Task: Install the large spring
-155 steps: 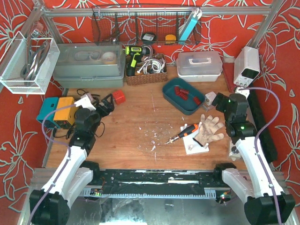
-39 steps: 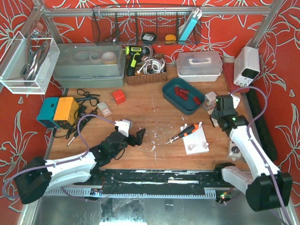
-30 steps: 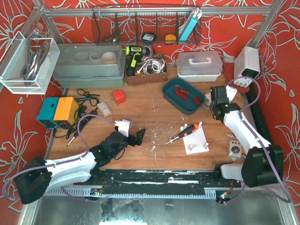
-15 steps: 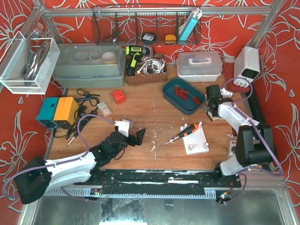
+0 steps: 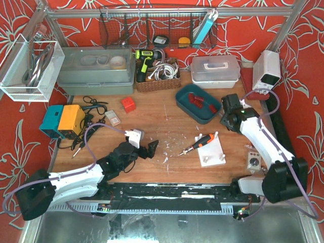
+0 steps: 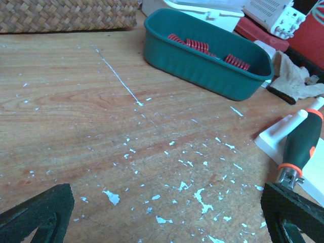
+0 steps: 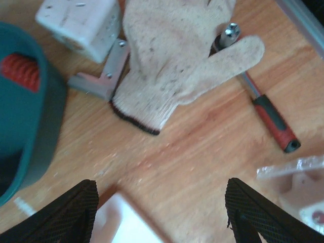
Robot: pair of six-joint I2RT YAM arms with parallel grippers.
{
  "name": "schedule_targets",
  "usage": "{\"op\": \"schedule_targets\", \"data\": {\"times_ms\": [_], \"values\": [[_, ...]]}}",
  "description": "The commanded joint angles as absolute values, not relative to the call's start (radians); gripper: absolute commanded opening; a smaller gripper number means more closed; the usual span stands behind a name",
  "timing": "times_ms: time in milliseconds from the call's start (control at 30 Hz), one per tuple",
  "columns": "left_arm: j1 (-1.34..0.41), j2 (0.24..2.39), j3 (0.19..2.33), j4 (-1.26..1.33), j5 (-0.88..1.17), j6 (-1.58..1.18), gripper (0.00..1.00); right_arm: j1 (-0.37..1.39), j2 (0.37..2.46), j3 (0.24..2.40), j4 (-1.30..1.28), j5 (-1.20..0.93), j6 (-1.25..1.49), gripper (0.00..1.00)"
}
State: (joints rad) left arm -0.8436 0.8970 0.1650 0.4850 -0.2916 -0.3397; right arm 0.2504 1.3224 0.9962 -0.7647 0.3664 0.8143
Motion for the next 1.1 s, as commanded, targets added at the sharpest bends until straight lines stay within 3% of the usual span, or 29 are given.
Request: {"op": "schedule_targets", "data": {"times_ms": [0,233,433,800,1067], "values": [[-0.847,0.893,0.182,0.531,-0.247,-0.328,1.00,0.334,1.196,0.981,-0.910,0.316,1.009,0.70],[-0.847,0.897,0.181,0.556,-0.148,-0.304,1.00,0.441,1.014,0.802,-0.760,0.188,1.180,0.62],[-0.847,0.905,0.179,0.605,-0.010,-0.291,1.00,0.513,1.011,0.741,-0.726,0.194,1.321,0.63],[-0.847,0.825,0.165,0.525,-0.225,-0.304,1.00,0.598,1.107,0.693,-0.620,0.224,1.501,0.62],[-0.847,0.736,0.113,0.584,-0.164,-0.298,1.00,0.608,1.159,0.670,-0.566,0.241,1.552,0.62]]}}
